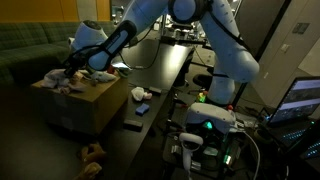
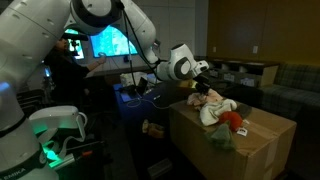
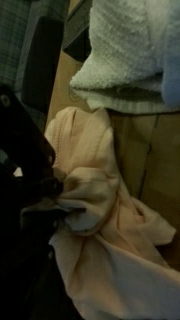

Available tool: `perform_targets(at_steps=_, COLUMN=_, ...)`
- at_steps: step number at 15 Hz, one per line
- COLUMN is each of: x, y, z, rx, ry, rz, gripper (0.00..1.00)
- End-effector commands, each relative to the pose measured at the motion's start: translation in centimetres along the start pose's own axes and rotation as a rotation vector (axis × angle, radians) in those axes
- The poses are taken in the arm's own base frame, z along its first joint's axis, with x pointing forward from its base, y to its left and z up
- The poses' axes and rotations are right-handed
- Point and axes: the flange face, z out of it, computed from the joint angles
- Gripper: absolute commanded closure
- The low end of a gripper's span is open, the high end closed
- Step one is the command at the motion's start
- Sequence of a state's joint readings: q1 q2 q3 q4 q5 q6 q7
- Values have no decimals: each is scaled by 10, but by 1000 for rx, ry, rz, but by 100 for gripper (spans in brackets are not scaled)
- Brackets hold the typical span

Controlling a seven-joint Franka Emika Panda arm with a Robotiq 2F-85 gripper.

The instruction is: Pick up all the objects that are on the box and put them on the table, then pick up the objects that are on the table and put them on the box

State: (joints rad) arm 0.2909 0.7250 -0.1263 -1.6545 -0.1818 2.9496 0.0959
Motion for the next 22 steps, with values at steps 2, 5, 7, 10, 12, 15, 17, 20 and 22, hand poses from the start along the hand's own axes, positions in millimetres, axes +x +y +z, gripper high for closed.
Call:
perform_targets(at_steps=2, x=19, y=-3, z=-55, rx=80, ry=-23, rz=-42, gripper=96)
perform_targets(at_steps=5, x=27, y=-7, z=-92, rx=128, ry=-40, rz=-72, gripper=96)
perform_targets(at_steps=7, x=30, y=-8, z=-118, rx=161, ry=-46, rz=-88, gripper=96)
perform_targets(at_steps=10, x=29, y=-6, z=-163, rx=207, ry=-40, rz=-108, gripper=96)
perform_targets(at_steps=12, x=28, y=-5, z=-191, rx=243, ry=-38, rz=-114, gripper=96)
perform_targets(at_steps=15, x=23, y=-4, z=-235, rx=321, ry=-40, rz=-124, gripper=96)
perform_targets(at_steps=17, x=19, y=1, z=-266, rx=373, ry=-39, rz=-131, gripper=96)
perform_targets(at_steps=20, x=10, y=9, z=-312, rx=460, ry=-49, rz=-152, gripper=96)
perform_targets(at_steps=22, x=2, y=19, z=-340, rx=507, ry=-71, rz=-164, gripper=96)
